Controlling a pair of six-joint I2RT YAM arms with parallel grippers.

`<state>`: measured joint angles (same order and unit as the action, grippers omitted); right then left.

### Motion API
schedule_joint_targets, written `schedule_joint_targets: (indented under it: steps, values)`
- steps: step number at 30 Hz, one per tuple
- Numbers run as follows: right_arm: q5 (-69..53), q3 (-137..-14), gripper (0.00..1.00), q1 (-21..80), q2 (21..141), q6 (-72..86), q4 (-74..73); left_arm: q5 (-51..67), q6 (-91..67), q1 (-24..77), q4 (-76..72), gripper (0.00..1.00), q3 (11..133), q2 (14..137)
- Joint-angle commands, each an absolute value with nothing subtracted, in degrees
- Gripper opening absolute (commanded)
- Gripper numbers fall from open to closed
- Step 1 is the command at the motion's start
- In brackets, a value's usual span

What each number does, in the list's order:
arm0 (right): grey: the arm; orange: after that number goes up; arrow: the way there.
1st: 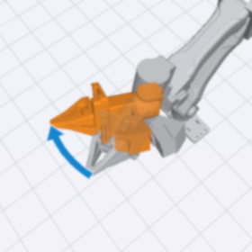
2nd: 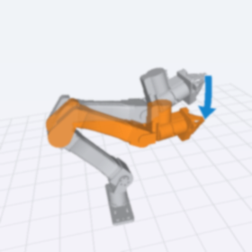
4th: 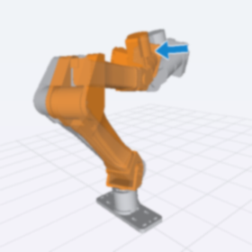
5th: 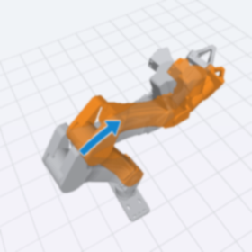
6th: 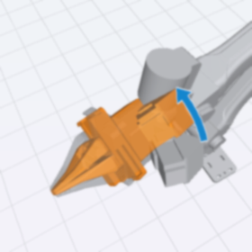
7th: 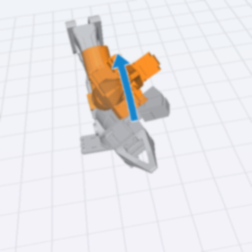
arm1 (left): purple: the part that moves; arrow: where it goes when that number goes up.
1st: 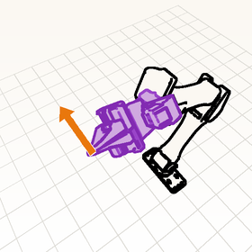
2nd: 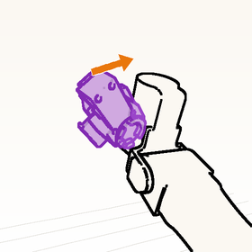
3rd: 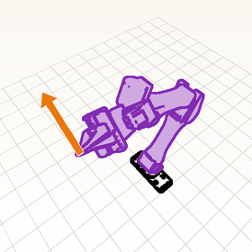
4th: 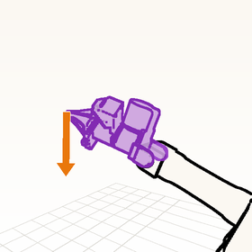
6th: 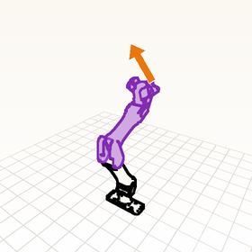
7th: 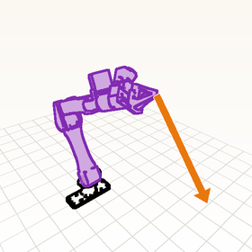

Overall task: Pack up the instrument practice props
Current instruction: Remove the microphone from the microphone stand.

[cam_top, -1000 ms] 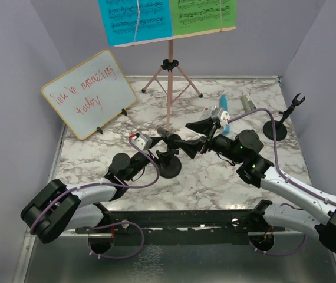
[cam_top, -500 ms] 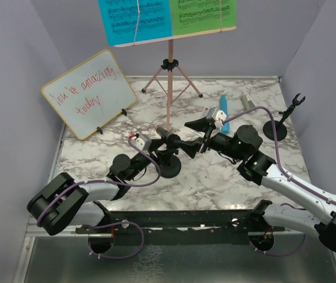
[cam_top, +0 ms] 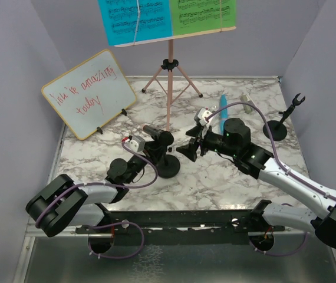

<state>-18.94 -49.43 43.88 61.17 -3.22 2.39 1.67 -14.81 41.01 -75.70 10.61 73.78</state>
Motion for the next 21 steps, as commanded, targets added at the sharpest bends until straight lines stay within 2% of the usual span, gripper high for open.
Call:
schedule_joint_targets:
  steps: [1,5,13,21]
  values:
    - [-18.02,-49.76,0.75,43.68,63.6,-4.66,-8.99,-7.77,-15.2,42.35,-72.87,0.0,8.8,70.27]
    - [-17.83,-51.56,0.76,43.68,63.66,-2.58,-10.99,-13.65,-11.63,44.96,-68.76,0.0,9.07,67.93]
    - [-17.82,-58.2,0.89,43.68,62.85,5.38,-13.54,-25.4,-3.81,52.23,-62.51,0.0,11.6,66.93]
    - [-20.03,-58.92,0.91,43.68,63.41,12.89,-9.35,-30.67,-0.66,56.34,-62.28,0.0,13.73,71.24]
